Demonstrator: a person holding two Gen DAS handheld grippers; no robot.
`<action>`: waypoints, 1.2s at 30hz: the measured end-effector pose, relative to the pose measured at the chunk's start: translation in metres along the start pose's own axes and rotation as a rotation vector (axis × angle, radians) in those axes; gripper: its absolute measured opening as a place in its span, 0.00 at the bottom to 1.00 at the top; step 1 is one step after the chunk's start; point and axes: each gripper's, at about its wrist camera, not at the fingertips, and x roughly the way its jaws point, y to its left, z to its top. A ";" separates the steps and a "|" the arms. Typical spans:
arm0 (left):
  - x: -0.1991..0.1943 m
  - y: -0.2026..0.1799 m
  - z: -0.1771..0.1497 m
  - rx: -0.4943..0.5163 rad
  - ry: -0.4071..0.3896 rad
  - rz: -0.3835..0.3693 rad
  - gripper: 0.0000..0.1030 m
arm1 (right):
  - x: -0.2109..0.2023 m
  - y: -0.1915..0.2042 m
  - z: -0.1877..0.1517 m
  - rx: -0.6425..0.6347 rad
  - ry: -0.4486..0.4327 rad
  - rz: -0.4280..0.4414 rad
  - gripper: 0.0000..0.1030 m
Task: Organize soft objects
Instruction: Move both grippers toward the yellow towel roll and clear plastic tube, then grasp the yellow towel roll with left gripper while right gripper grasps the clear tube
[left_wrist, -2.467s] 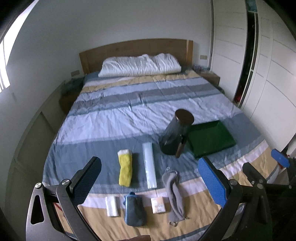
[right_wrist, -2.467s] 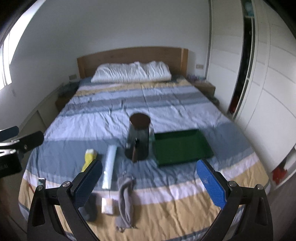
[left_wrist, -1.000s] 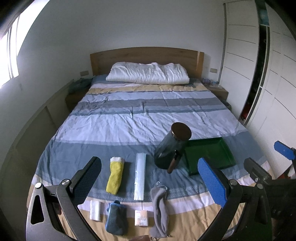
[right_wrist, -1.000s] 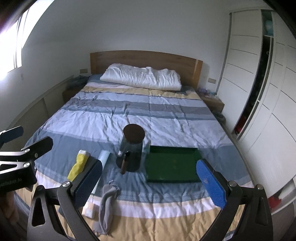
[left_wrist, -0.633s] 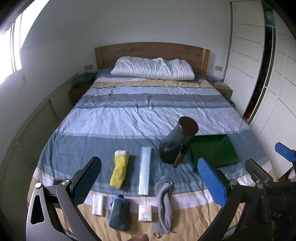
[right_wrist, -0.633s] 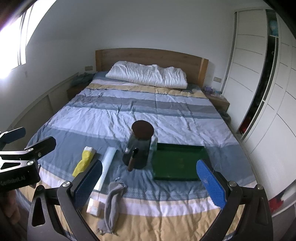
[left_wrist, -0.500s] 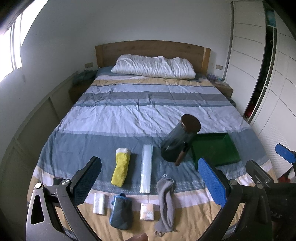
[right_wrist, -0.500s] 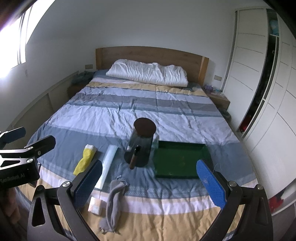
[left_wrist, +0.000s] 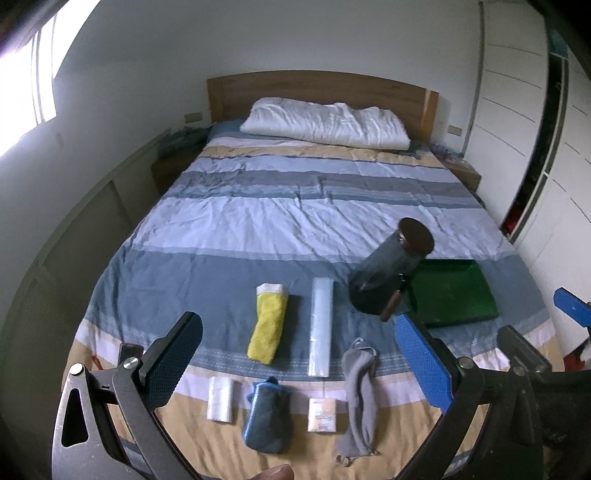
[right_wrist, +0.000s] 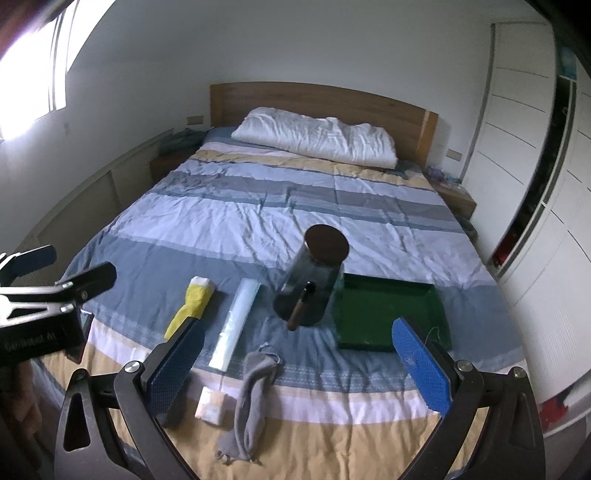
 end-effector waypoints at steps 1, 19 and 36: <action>0.001 0.005 -0.001 -0.004 0.001 0.006 0.99 | 0.001 -0.002 -0.001 -0.004 -0.002 0.011 1.00; 0.072 0.102 -0.033 -0.091 0.152 0.064 0.99 | 0.086 0.022 0.002 -0.004 0.132 0.109 1.00; 0.270 0.086 -0.051 0.081 0.420 0.019 0.99 | 0.303 0.069 -0.023 0.109 0.361 0.114 1.00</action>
